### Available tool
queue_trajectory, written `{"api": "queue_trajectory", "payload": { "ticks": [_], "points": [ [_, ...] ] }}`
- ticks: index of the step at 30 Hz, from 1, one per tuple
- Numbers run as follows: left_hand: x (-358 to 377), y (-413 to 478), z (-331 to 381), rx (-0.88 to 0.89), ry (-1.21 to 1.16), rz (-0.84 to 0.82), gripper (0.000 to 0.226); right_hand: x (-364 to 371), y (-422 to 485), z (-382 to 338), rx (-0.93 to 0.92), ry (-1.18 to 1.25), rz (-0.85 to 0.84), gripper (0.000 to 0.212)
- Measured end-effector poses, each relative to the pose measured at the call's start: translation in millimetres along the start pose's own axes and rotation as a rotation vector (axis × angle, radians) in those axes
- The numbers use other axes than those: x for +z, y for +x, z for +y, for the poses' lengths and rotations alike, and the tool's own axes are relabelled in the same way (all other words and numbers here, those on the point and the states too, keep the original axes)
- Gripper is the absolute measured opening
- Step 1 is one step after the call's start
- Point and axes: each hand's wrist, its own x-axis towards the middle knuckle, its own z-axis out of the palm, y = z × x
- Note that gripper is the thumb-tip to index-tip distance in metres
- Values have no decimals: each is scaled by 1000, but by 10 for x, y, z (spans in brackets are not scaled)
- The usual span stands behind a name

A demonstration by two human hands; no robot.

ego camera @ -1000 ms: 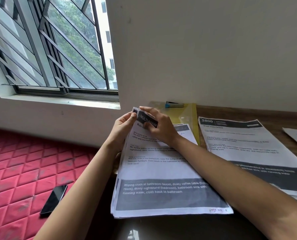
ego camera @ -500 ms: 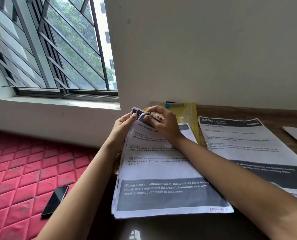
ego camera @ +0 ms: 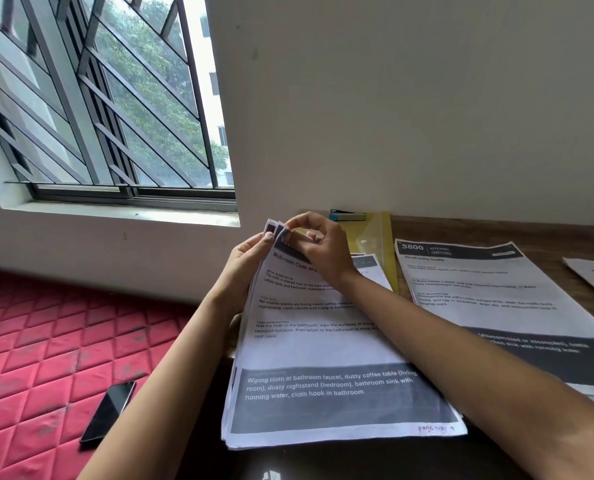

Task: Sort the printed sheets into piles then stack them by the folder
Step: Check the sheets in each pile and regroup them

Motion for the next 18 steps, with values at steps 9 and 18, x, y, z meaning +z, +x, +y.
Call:
{"api": "queue_trajectory", "payload": {
  "ticks": [9,18],
  "points": [
    [19,-16,7,8,-16,-32,23,22,8,-44,-6,44,20,9],
    [23,-21,8,8,-3,-53,23,14,31,-39,-18,5,71,6]
  ]
}}
